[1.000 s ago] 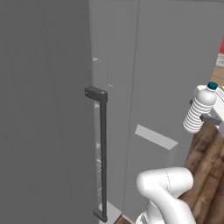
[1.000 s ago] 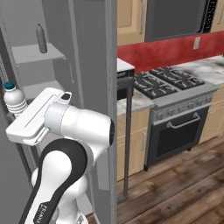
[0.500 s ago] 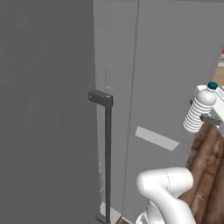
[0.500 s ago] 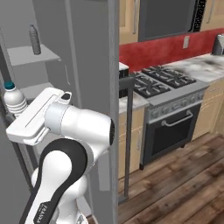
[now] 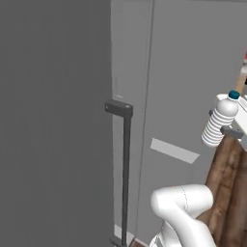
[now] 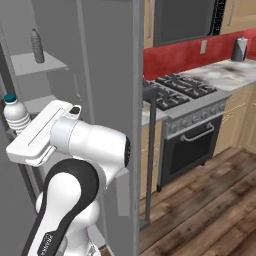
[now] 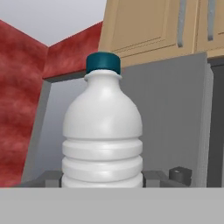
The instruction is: Take the bottled waters from the counter and place them in the freezer to freeze. Close the freezer door after placing the bottles.
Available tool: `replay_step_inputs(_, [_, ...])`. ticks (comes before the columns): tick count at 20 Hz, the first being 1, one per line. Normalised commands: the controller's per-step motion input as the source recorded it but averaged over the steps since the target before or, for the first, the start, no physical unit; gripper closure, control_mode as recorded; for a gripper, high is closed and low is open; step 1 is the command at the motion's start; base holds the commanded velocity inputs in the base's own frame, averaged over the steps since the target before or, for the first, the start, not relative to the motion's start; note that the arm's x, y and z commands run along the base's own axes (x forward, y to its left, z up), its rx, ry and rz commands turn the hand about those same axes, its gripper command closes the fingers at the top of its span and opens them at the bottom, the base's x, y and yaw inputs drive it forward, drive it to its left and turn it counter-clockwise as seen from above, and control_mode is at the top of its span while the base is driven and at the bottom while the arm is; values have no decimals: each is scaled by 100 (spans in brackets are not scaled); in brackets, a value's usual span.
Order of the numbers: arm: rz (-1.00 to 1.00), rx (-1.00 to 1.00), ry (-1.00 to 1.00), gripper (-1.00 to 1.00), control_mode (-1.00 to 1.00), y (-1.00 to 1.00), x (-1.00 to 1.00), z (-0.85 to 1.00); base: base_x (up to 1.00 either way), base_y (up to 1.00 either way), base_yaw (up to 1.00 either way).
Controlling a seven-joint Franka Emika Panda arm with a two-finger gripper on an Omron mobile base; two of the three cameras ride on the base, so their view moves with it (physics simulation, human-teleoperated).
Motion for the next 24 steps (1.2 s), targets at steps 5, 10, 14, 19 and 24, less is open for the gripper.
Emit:
replay_step_inputs(5, [0,0,0,100,100,0,0,0,19,7,-11])
replay_step_inputs(10, [0,0,0,100,100,0,0,0,50,12,-10])
replay_step_inputs(14, [0,0,0,100,100,0,0,0,53,14,-9])
replay_step_inputs(19, [0,0,0,100,100,0,0,0,48,19,-9])
replay_step_inputs(24, [0,0,0,100,100,0,0,0,52,16,-8])
